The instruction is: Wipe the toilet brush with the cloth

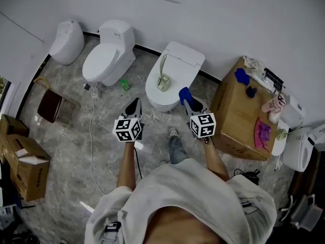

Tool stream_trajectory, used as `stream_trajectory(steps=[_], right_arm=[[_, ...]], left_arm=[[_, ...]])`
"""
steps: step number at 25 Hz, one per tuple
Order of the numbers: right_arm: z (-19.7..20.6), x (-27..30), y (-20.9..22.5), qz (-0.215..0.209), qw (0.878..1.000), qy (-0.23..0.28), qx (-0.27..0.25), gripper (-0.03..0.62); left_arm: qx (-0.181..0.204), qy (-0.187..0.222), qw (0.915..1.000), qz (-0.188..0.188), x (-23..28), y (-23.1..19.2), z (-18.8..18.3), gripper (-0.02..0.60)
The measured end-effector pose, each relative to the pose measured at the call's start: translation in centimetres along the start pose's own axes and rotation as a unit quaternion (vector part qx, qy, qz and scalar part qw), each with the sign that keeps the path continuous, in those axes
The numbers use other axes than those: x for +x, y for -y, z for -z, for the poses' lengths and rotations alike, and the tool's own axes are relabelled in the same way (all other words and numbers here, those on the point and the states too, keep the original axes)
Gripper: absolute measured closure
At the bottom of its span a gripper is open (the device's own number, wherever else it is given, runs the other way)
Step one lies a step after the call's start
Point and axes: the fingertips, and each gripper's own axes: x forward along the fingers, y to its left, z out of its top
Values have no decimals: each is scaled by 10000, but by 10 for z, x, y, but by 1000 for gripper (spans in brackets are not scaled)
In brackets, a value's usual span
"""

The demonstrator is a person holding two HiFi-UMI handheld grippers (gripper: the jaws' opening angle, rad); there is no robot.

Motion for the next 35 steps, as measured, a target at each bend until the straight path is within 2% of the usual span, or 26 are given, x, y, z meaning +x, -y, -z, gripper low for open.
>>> stream_trajectory(steps=[19,27,35], right_arm=[[-78,166,53,-986,9950,58,-175,493],[-89,210,54,-1427,9895,3,-217,493],[-84,223,45,-1553,9878,-53,-127,493]], left_arm=[[-21,226,9969,-754,128,-61,-73,563],[-25,170,9946,-1028,156,-76,-80,563],[-20,-79,9952,-979,166,-81,-68,563]])
